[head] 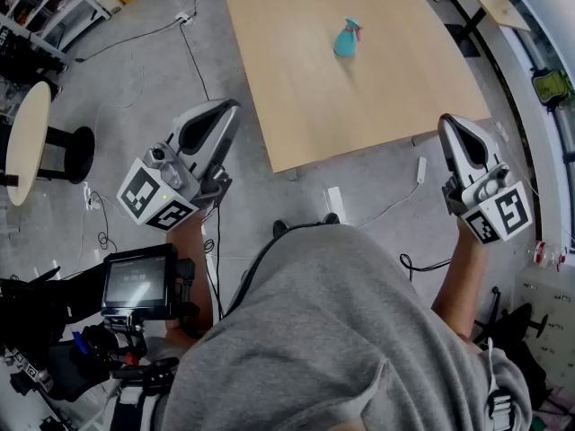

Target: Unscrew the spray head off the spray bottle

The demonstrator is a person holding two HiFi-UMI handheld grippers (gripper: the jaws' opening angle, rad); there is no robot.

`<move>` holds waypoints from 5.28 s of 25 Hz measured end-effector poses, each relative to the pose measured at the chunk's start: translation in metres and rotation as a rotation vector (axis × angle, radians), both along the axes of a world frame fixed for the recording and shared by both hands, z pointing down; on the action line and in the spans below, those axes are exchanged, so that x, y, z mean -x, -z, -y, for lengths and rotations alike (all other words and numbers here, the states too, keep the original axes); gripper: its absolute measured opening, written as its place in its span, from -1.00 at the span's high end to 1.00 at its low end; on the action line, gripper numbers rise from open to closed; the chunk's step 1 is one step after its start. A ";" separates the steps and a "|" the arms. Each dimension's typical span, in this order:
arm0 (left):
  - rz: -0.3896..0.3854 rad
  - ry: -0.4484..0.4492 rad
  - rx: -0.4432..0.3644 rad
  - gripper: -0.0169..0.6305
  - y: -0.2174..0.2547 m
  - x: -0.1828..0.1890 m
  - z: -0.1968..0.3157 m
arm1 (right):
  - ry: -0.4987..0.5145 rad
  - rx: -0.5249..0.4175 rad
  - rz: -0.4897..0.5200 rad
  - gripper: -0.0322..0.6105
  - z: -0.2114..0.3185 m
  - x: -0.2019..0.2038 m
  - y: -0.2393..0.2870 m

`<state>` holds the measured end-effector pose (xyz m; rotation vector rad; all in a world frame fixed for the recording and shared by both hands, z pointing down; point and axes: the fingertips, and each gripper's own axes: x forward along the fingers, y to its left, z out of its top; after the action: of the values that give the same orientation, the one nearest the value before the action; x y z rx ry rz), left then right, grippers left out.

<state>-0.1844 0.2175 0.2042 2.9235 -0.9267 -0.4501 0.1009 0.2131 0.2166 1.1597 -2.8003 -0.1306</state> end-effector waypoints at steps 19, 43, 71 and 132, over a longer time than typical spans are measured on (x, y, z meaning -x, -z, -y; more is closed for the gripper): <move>-0.010 -0.050 0.044 0.94 -0.022 0.021 -0.003 | -0.048 0.017 -0.007 0.89 -0.010 0.023 -0.013; 0.011 -0.139 0.161 0.93 -0.086 -0.038 0.182 | -0.043 0.095 0.059 0.88 0.185 0.007 -0.064; 0.143 0.021 0.304 0.67 -0.205 -0.165 0.400 | 0.179 0.475 -0.268 0.34 0.497 0.026 -0.275; 0.391 -0.397 0.750 -0.14 -0.271 -0.238 0.291 | 0.758 0.744 0.001 0.15 0.324 0.095 -0.187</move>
<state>0.0535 -0.0738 0.4754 2.4021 -0.3735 0.4193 0.0061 -0.1109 0.4039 -0.0662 -2.6999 0.7708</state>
